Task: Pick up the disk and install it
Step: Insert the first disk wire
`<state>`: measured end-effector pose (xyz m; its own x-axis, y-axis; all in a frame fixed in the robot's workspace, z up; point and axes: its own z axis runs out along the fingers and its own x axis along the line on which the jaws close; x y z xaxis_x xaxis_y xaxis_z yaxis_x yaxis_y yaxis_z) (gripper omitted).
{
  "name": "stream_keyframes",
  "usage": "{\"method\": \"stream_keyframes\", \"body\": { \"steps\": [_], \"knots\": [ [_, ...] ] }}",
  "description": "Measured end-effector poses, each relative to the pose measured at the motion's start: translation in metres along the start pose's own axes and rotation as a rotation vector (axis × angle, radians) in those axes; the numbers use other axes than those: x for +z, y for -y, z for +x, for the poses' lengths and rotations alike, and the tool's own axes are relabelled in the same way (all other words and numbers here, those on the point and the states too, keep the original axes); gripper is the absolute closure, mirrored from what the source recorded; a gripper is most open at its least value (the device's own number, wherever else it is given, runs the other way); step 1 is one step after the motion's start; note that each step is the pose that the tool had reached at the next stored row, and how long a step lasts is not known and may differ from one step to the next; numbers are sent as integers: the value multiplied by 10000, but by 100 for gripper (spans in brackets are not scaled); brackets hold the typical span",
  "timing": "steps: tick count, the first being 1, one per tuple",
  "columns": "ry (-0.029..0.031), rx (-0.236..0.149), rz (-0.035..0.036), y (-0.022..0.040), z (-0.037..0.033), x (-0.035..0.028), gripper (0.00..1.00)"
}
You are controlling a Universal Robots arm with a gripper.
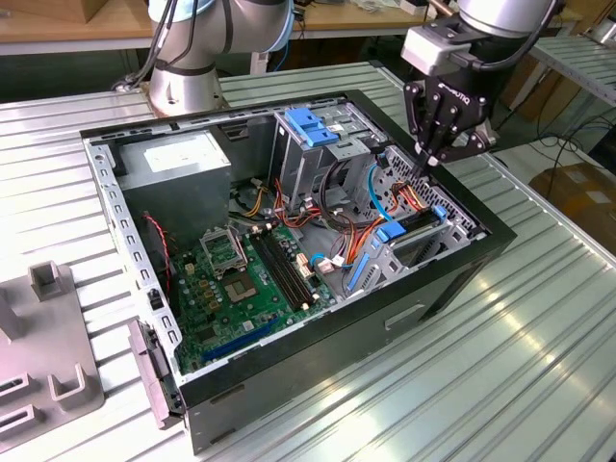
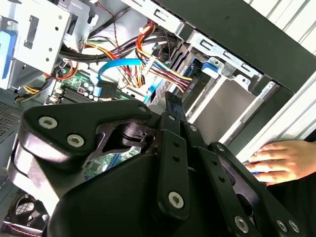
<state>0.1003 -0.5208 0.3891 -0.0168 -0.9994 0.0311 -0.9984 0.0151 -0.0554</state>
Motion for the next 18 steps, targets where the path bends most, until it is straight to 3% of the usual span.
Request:
{"method": "stream_keyframes", "body": {
  "steps": [5, 10, 12, 15, 18],
  "knots": [
    [1, 0, -1, -22, -92, -4, 90],
    [2, 0, -1, -42, -139, -8, 90],
    [71, 3, -1, -105, -140, -12, 90],
    [87, 5, -2, -174, -154, -16, 90],
    [86, -3, -2, -178, -307, -21, 90]
  ]
}}
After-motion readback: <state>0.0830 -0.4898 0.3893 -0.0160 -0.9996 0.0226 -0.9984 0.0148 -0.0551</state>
